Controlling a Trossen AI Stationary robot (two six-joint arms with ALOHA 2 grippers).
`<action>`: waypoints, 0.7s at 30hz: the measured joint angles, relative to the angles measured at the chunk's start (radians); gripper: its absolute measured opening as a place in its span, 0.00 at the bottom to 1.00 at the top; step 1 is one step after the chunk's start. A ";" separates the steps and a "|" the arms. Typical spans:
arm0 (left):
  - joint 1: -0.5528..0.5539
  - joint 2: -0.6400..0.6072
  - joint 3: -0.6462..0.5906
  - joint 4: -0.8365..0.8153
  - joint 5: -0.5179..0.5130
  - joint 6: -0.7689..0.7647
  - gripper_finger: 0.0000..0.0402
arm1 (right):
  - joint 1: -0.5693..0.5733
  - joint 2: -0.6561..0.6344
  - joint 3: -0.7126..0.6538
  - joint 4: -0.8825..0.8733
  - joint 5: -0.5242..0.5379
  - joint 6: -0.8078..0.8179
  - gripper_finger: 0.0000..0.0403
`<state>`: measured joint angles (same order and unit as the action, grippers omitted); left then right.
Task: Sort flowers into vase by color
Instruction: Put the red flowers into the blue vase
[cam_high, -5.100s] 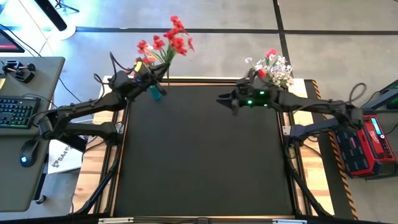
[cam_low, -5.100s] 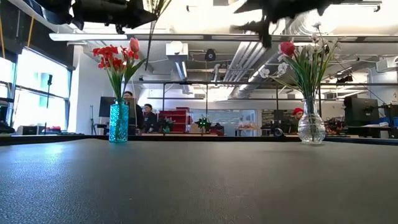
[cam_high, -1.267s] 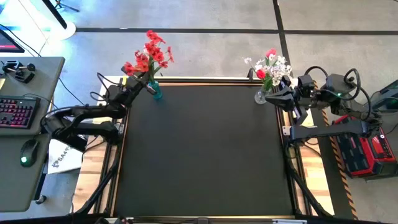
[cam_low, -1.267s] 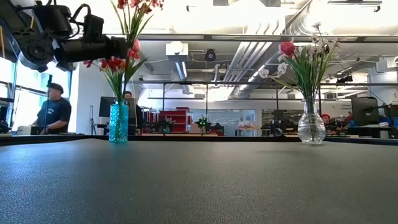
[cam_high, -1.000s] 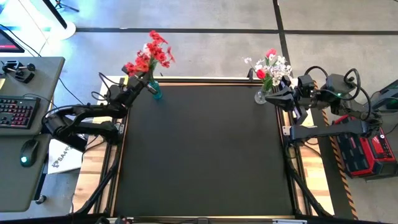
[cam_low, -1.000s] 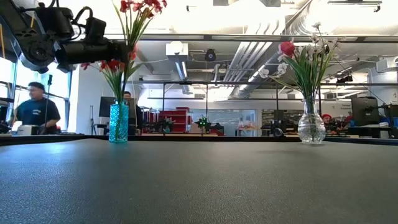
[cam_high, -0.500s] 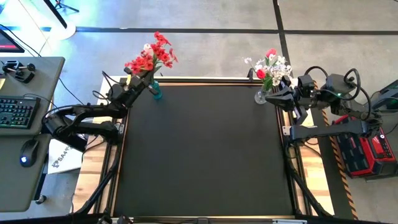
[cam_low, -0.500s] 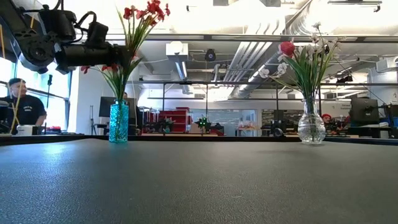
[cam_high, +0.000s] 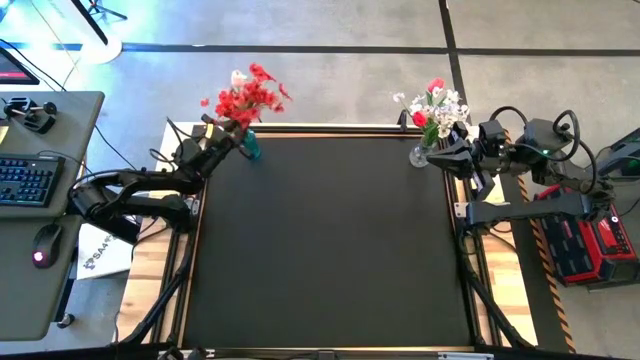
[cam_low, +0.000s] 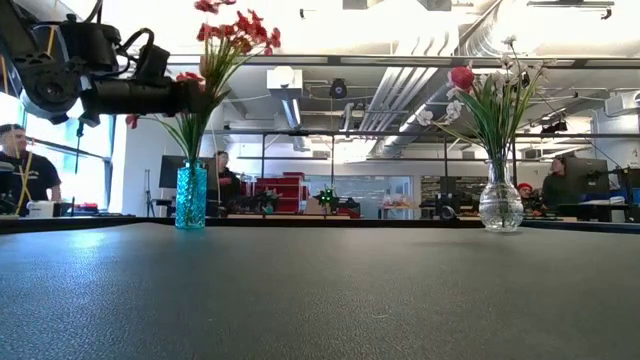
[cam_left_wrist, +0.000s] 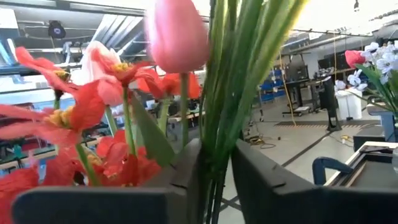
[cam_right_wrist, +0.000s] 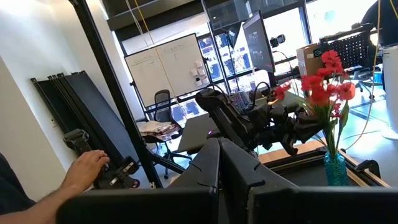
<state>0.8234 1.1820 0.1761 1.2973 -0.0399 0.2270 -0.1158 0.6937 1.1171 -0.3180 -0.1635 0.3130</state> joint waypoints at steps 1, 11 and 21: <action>0.000 0.000 0.000 -0.001 0.000 -0.006 0.21 | 0.000 0.000 0.000 0.000 0.000 0.000 0.00; -0.017 -0.019 0.000 -0.011 0.010 -0.039 0.33 | 0.000 0.000 0.000 0.000 0.000 0.000 0.00; -0.051 -0.056 0.001 -0.012 0.066 -0.036 0.33 | 0.000 0.000 0.000 0.000 0.000 0.000 0.00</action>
<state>0.7727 1.1263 0.1768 1.2858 0.0265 0.1909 -0.1158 0.6933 1.1170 -0.3180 -0.1635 0.3130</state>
